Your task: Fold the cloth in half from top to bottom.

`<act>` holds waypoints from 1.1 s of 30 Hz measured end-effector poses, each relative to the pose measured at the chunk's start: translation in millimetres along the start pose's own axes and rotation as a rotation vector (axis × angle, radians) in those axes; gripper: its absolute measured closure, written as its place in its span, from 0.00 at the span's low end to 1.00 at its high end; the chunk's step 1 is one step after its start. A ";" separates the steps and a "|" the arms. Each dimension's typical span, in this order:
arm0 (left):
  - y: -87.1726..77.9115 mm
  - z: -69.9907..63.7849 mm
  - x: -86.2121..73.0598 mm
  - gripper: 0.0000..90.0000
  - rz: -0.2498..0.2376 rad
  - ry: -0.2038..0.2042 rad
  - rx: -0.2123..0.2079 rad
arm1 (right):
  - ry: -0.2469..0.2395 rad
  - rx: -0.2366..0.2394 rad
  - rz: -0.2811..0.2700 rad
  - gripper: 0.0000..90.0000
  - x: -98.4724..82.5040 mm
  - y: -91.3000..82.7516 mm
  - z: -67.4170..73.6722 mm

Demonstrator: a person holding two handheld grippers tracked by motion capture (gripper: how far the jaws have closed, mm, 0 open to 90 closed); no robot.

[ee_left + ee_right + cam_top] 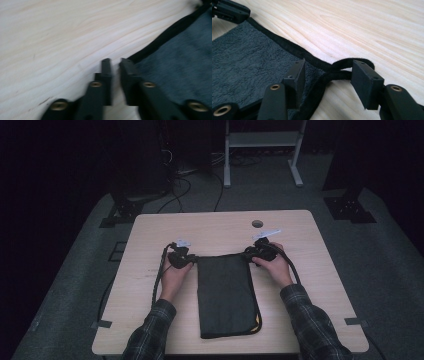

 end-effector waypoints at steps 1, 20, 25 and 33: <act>-0.6 0.4 0.1 0.71 0.001 0.003 0.003 | -0.009 -0.001 -0.002 0.49 -0.4 2.3 -0.7; 2.9 -7.4 1.1 0.89 -0.040 -0.005 -0.174 | -0.011 0.070 -0.002 0.87 -4.1 10.8 4.2; -0.2 -6.6 2.8 0.92 -0.045 -0.011 -0.155 | -0.012 0.066 0.002 0.88 -3.7 10.5 4.7; -14.0 -9.2 13.7 0.93 -0.053 0.047 -0.183 | -0.020 0.067 -0.017 0.90 3.4 -3.2 6.6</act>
Point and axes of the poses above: each handheld gripper's, and its own axes: y roughly forward along the jaws, x roughly out of its top, z roughly to its left, the point moved 1 cm from there along y, roughly forward along the jaws, and after that the axes turned 9 degrees about -x, right-handed, at the moved point
